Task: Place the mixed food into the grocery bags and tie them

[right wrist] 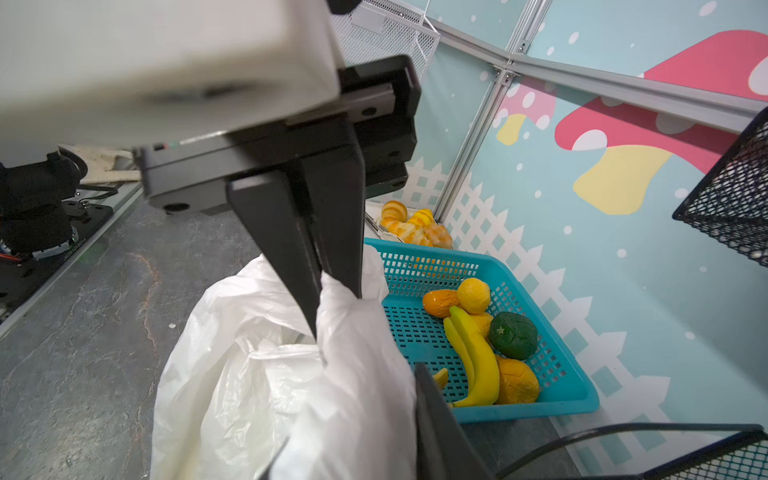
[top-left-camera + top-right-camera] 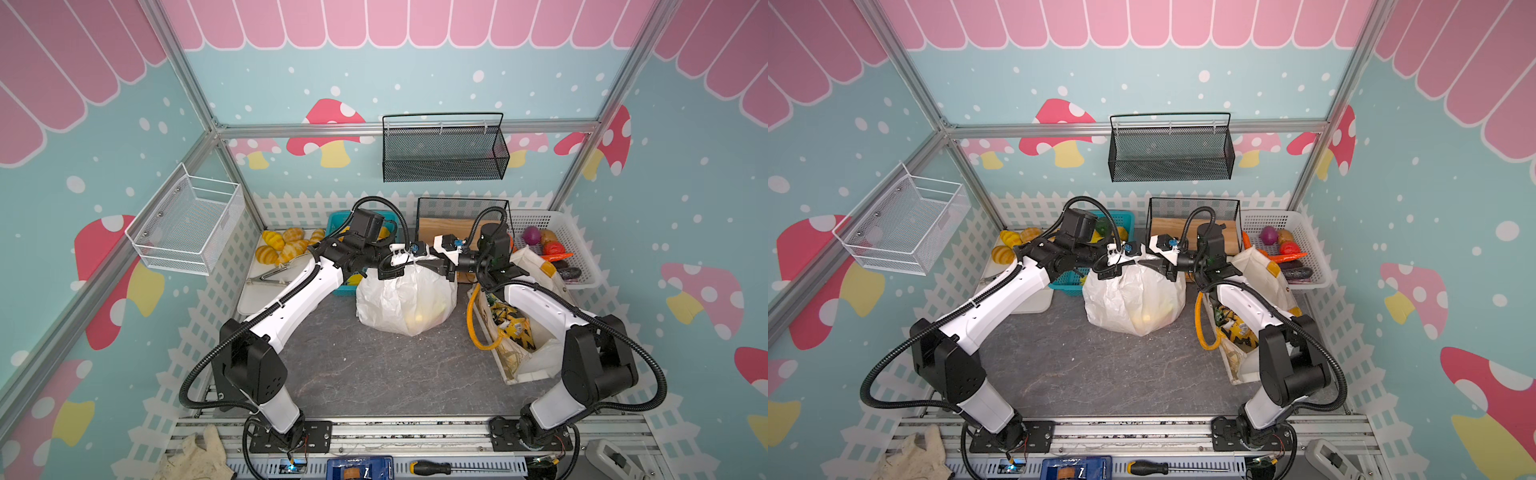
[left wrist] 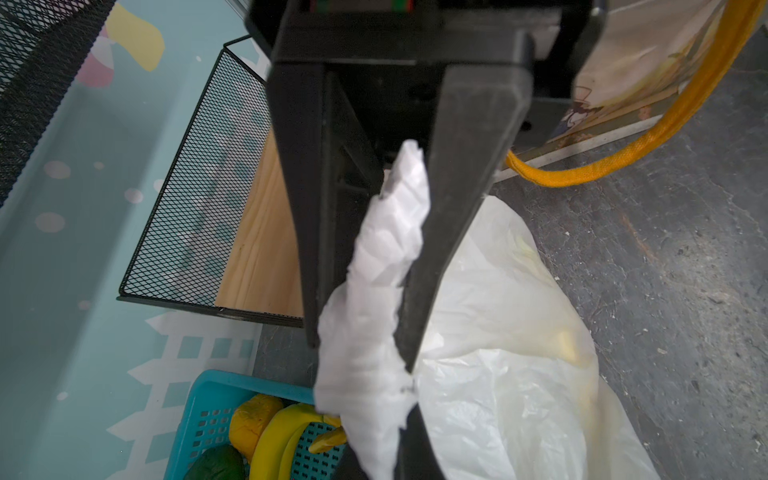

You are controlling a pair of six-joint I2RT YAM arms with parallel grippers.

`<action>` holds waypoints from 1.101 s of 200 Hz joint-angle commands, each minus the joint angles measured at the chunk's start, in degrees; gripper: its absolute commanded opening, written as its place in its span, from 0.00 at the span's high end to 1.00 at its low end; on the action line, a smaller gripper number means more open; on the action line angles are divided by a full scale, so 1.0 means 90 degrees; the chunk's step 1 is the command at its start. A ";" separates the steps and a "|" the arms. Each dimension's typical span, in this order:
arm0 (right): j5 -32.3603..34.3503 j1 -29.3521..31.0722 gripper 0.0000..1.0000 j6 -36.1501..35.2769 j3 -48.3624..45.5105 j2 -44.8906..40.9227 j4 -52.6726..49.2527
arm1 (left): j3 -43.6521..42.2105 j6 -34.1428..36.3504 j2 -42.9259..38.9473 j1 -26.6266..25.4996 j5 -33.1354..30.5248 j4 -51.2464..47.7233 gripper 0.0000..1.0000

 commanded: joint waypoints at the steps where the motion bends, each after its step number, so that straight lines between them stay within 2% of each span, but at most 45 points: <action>1: -0.0078 0.0136 0.81 -0.0243 0.0159 0.0131 -0.0107 | 0.0252 0.0090 -0.0150 -0.0017 0.0190 -0.0100 0.93; 28: 0.0219 0.0152 0.98 -0.0204 0.0066 0.0091 -0.0092 | 0.0241 -0.0337 -0.0231 -0.0016 -0.0283 -0.0099 0.79; 49: 0.0493 0.0154 1.00 -0.0078 -0.0096 -0.0076 0.0068 | -0.0014 -0.0783 -0.0458 -0.0013 -0.0983 -0.0139 0.65; 64: 0.0623 0.0161 1.00 0.0118 -0.0231 -0.0203 0.0282 | -0.0207 -0.1039 -0.0599 -0.0016 -0.1383 -0.0206 0.59; 93: 0.0773 0.0233 1.00 0.0542 -0.0532 -0.0431 0.0835 | -0.0332 -0.1383 -0.0650 -0.0028 -0.1865 -0.0351 0.59; 122: 0.1051 0.0322 1.00 0.0933 -0.0802 -0.0627 0.1313 | -0.0265 -0.1583 -0.0579 -0.0036 -0.1676 -0.0497 0.61; 148: 0.1264 0.0415 1.00 0.1064 -0.0856 -0.0743 0.1373 | -0.0256 -0.1752 -0.0533 -0.0074 -0.1426 -0.0483 0.54; 175: 0.1235 0.0415 1.00 0.1325 -0.0820 -0.0788 0.1403 | -0.0266 -0.1711 -0.0364 -0.0145 -0.1734 -0.0475 0.48; 220: 0.1125 0.0427 1.00 0.1557 -0.0788 -0.0796 0.1361 | -0.0338 -0.1820 -0.0176 -0.0208 -0.2370 0.0051 0.46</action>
